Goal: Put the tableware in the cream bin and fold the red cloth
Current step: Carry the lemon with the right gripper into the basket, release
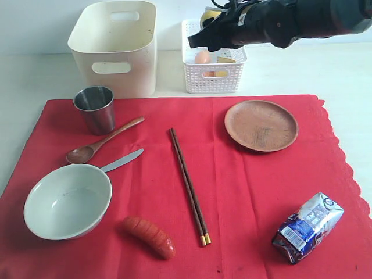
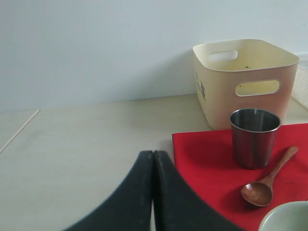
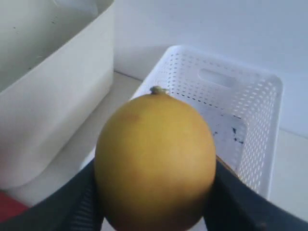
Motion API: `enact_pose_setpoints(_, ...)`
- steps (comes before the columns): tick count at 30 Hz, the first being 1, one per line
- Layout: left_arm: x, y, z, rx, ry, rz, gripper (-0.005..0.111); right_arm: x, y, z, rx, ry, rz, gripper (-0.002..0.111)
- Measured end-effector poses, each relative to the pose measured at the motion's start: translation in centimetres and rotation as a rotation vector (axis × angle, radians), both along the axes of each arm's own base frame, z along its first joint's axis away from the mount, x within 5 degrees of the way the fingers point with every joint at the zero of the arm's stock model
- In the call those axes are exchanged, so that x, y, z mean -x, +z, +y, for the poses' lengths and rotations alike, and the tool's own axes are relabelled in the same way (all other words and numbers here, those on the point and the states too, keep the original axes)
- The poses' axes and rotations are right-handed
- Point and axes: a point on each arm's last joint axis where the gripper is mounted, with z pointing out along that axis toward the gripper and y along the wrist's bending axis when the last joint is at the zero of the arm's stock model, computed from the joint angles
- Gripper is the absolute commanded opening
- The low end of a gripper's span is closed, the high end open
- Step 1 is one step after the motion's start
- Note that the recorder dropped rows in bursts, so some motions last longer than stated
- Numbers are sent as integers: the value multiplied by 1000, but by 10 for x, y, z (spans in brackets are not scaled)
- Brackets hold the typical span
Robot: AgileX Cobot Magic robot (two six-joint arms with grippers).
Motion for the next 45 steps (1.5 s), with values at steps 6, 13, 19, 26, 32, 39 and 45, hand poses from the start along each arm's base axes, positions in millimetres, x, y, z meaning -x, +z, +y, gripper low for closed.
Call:
enact_pose_setpoints(6,0,0,0,0,0,0,1,-26,-29,4,11,-23,24,4)
enact_pose_setpoints(13,0,0,0,0,0,0,1,-37,-51,9,28,-28,56,41)
enact_pose_setpoints(19,0,0,0,0,0,0,1,-37,-56,9,35,-29,69,67)
enact_pose_setpoints(26,0,0,0,0,0,0,1,-39,-52,10,27,-28,55,76)
enact_pose_setpoints(32,0,0,0,0,0,0,1,-35,-48,7,60,-37,102,76)
enact_pose_setpoints(39,0,0,0,0,0,0,1,-19,14,-5,88,-59,130,75)
enact_pose_setpoints(45,0,0,0,0,0,0,1,9,57,-18,206,-40,221,75)
